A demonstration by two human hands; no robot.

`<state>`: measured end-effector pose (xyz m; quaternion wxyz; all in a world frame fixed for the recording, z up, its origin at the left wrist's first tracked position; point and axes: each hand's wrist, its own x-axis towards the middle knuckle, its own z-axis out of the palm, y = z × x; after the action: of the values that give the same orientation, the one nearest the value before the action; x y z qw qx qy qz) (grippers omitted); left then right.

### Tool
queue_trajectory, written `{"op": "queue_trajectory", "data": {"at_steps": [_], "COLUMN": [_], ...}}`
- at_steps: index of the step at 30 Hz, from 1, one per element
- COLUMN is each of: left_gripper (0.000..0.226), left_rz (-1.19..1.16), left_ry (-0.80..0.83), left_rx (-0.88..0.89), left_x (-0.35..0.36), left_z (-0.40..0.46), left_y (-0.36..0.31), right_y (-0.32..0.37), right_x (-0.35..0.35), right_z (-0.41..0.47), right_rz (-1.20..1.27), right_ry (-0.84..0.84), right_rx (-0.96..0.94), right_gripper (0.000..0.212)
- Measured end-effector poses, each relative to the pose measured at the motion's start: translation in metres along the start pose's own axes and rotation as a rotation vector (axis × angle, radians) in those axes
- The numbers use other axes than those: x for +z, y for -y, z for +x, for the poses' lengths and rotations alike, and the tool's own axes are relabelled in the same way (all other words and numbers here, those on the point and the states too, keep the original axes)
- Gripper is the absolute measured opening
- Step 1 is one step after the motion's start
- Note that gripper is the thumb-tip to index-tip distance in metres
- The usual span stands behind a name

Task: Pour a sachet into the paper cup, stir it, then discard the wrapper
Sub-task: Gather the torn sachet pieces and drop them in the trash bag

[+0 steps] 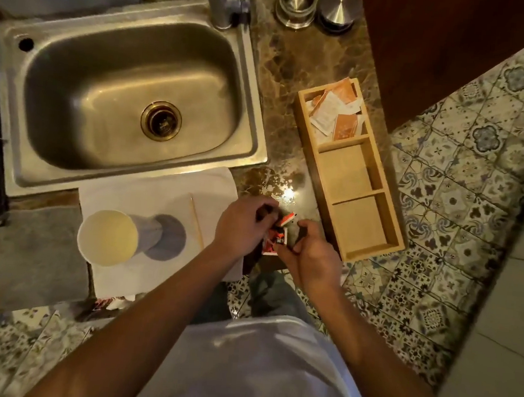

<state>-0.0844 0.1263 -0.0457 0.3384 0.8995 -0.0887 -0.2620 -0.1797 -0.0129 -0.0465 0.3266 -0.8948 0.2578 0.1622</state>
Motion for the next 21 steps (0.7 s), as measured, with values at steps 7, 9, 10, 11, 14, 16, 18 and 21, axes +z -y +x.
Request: {"op": "queue_trajectory", "data": {"at_steps": [7, 9, 10, 11, 14, 16, 18, 21], "left_gripper": [0.041, 0.043, 0.044, 0.047, 0.046, 0.04, 0.033, 0.023], "left_rz": [0.249, 0.279, 0.291, 0.301, 0.337, 0.367, 0.378, 0.392], "left_ry": [-0.016, 0.009, 0.031, 0.053, 0.108, 0.127, 0.146, 0.152], "left_rx": [0.155, 0.218, 0.248, 0.276, 0.336, 0.372, 0.395, 0.388], "left_x": [0.006, 0.006, 0.005, 0.004, 0.003, 0.004, 0.005, 0.004], "left_z": [0.012, 0.017, 0.021, 0.024, 0.029, 0.028, 0.027, 0.027], "left_y": [-0.003, -0.007, -0.008, -0.009, -0.011, -0.011, -0.011, -0.012], "right_y": [0.001, 0.004, 0.005, 0.005, 0.004, 0.004, 0.004, 0.006], "right_x": [0.007, 0.005, 0.004, 0.004, 0.003, 0.006, 0.009, 0.011], "right_z": [0.009, 0.011, 0.012, 0.013, 0.013, 0.012, 0.012, 0.011], "right_rz": [-0.13, -0.163, -0.168, -0.171, -0.164, -0.151, -0.134, -0.107], "right_ry": [0.033, 0.037, 0.042, 0.045, 0.049, 0.048, 0.046, 0.028], "right_rx": [-0.008, -0.001, 0.005, 0.014, 0.02, 0.008, -0.011, -0.016], "right_gripper": [0.061, 0.061, 0.061, 0.059, 0.053, 0.046, 0.041, 0.033]}}
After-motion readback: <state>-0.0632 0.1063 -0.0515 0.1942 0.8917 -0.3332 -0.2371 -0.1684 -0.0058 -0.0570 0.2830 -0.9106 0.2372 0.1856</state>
